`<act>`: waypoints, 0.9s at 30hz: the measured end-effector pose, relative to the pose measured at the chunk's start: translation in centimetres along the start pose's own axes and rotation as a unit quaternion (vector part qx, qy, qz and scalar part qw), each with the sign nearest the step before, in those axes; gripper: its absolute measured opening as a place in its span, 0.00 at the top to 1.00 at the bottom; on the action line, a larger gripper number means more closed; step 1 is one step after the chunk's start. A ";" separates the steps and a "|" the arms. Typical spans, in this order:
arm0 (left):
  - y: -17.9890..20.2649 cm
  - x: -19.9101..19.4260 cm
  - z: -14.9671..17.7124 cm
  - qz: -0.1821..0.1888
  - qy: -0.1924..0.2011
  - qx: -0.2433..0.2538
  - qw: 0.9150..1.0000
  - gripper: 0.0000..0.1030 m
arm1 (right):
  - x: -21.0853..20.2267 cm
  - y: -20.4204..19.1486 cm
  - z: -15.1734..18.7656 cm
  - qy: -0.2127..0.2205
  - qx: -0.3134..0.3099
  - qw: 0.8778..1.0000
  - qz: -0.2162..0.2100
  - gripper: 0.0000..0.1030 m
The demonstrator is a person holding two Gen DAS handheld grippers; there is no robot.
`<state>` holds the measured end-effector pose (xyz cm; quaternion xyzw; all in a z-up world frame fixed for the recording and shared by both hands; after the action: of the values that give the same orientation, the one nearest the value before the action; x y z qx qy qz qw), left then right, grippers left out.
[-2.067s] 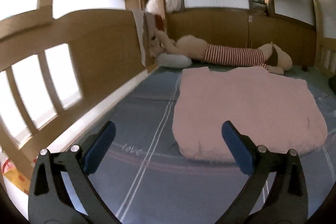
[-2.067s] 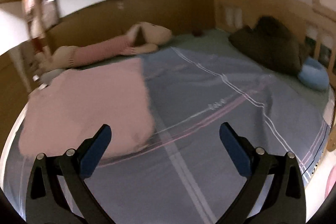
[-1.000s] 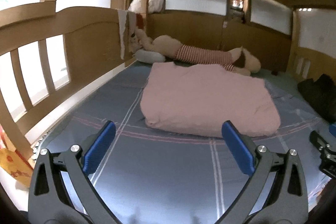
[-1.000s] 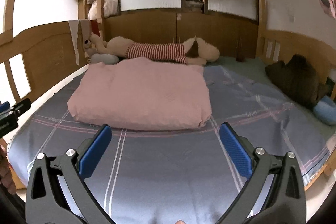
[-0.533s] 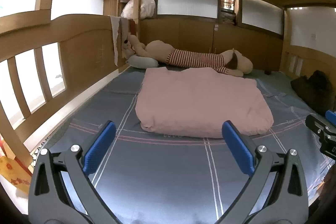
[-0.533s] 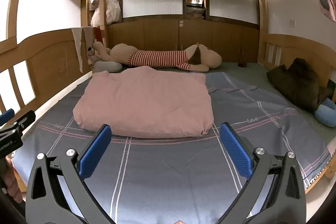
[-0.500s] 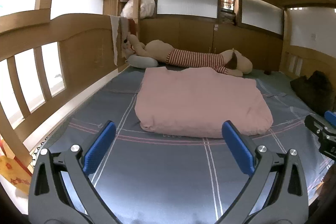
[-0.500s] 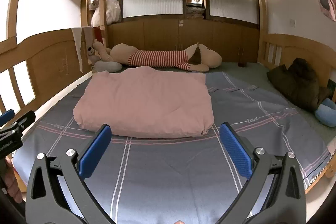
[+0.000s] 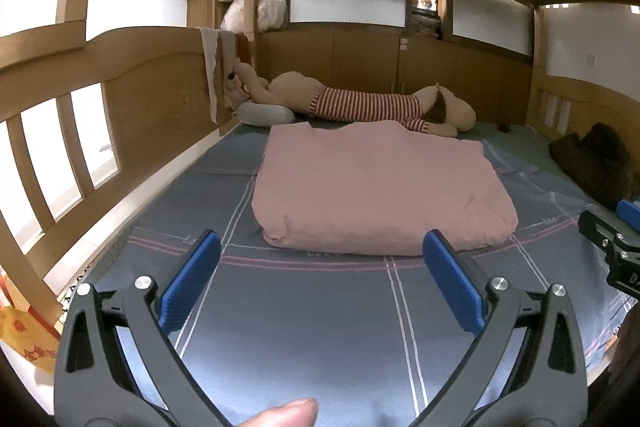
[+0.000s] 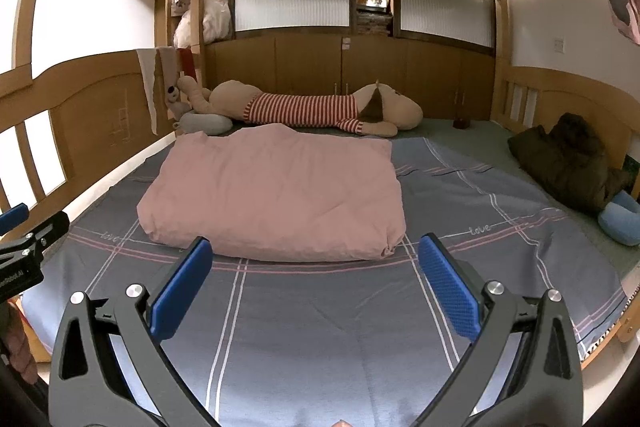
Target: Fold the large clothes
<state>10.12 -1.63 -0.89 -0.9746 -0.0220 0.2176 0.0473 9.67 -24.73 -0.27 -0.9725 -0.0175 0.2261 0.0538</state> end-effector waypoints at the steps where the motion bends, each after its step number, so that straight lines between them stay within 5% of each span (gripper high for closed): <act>1: 0.1 0.0 0.0 0.000 0.001 -0.001 1.000 0.02 | 0.0 0.0 0.0 0.000 0.000 1.000 0.000 0.01; 27: 0.6 0.1 0.1 -0.001 -0.002 0.012 1.000 0.02 | 0.0 0.4 0.1 -0.004 -0.001 1.000 0.001 0.01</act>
<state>10.22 -2.22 -1.08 -0.9735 -0.0208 0.2198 0.0596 9.68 -25.08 -0.41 -0.9715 -0.0173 0.2304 0.0531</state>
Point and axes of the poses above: each gripper's, at about its wrist camera, not at the fingertips, and x roughly the way its jaws point, y to its right, z to its underside, the point moved 5 cm from there along x, roughly the way its jaws point, and after that the axes turned 7 degrees about x, right-handed, at the moved point
